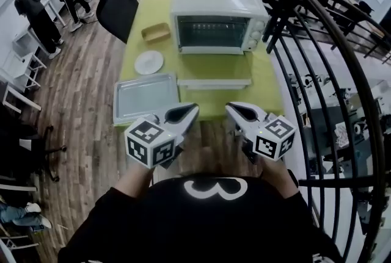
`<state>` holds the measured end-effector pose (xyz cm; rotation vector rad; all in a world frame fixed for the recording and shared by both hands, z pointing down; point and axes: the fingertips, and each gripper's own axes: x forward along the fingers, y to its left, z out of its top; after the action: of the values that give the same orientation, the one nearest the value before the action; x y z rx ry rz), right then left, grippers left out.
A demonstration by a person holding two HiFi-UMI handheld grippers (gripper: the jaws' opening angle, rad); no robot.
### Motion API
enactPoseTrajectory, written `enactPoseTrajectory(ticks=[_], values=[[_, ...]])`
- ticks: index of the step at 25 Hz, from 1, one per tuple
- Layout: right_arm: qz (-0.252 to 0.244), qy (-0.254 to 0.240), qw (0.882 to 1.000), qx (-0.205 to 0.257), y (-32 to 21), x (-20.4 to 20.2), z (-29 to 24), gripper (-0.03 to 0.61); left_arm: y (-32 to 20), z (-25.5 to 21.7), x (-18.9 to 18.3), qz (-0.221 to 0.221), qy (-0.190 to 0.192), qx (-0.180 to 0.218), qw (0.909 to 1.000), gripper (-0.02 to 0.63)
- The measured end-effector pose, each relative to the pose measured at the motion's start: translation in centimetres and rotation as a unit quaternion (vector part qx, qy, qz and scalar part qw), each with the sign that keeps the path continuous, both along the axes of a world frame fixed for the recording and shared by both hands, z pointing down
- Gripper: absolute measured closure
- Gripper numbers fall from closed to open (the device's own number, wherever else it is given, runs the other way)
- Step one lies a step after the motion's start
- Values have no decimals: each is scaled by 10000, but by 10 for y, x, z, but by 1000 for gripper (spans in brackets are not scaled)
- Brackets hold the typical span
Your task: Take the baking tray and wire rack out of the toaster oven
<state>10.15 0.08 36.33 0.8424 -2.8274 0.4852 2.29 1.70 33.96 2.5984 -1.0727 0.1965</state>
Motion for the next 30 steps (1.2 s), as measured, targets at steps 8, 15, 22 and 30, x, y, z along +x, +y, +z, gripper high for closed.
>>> enactPoseTrajectory(ticks=[8,15,22,30], values=[[484,4,9972,567,4,71,-34,576,-2,-21,64,96,-59,277,9996,603],[938,-122,9939,558,-39,97,-31,576,-39,-25,84,138,260,235,9993,601],[1261,-244,9910,386,-107,107,-24,575,-101,-14,83,6,328,135,9994,600],[1356,-776,9876,-130,-203,97,-16,575,-197,-10,61,-281,958,-163,9949,597]])
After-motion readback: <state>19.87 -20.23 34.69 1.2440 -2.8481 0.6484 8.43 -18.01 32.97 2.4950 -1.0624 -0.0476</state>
